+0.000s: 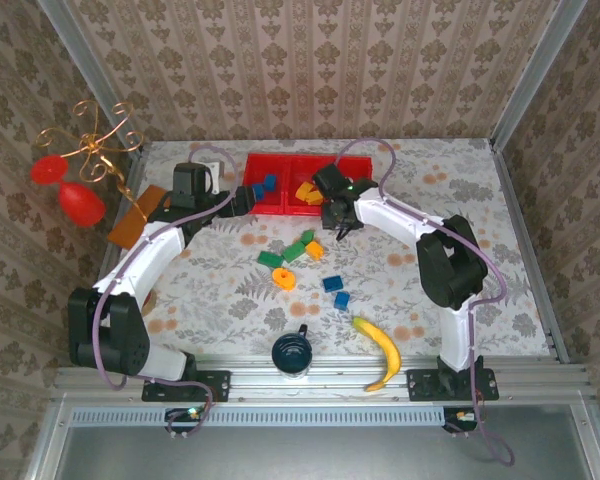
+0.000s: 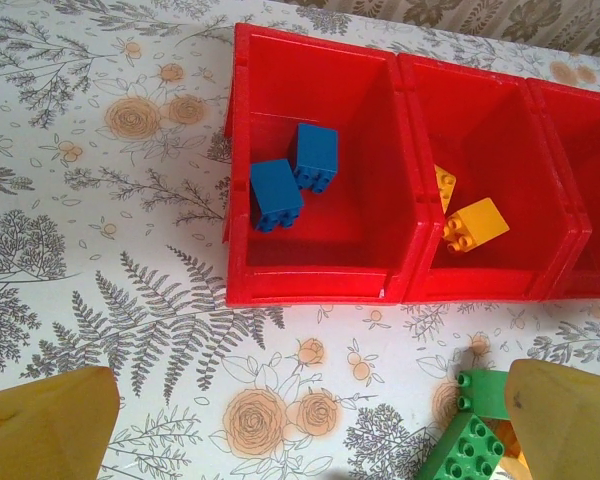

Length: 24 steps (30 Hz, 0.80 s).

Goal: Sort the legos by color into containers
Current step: Pick up the lego from the center of the table, then place the lego in the container.

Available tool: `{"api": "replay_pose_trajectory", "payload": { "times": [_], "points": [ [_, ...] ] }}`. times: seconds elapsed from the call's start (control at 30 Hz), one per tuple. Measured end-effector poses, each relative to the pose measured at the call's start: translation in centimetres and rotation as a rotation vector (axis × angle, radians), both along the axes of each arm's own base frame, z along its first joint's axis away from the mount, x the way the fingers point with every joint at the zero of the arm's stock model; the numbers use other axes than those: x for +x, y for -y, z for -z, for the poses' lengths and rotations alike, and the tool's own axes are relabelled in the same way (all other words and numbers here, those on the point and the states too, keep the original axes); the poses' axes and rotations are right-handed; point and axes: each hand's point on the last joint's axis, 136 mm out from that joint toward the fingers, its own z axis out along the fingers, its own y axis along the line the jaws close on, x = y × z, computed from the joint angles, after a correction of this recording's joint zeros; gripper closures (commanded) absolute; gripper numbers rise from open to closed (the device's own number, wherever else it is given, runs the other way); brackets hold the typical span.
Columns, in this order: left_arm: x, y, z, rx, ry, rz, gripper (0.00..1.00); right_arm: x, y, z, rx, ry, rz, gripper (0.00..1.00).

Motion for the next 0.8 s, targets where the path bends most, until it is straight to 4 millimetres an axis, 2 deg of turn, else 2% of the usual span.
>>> {"api": "replay_pose_trajectory", "payload": {
  "times": [0.23, 0.33, 0.43, 0.63, 0.8],
  "points": [
    [0.0, -0.1, 0.0, 0.004, 0.001, -0.005, 0.00, 4.5, 1.2, -5.0, -0.008, 0.136, 0.026, 0.74],
    [0.0, -0.1, 0.0, 0.006, 0.001, -0.007, 0.00, 6.4, 1.9, -6.1, -0.014, 0.173, 0.041, 0.74],
    [0.0, -0.2, 0.1, 0.006, -0.001, -0.008, 0.00, 8.0, 2.6, -6.0, -0.023, 0.184, 0.056, 0.73],
    [-0.2, -0.2, 0.6, 0.009, -0.010, -0.008, 0.00, 10.1, 3.5, -4.0, -0.057, 0.161, 0.068, 0.73],
    [-0.2, -0.2, 0.6, 0.009, -0.010, -0.008, 0.00, 11.0, 3.8, -3.5, -0.070, 0.156, 0.070, 0.63]
  ]
}}
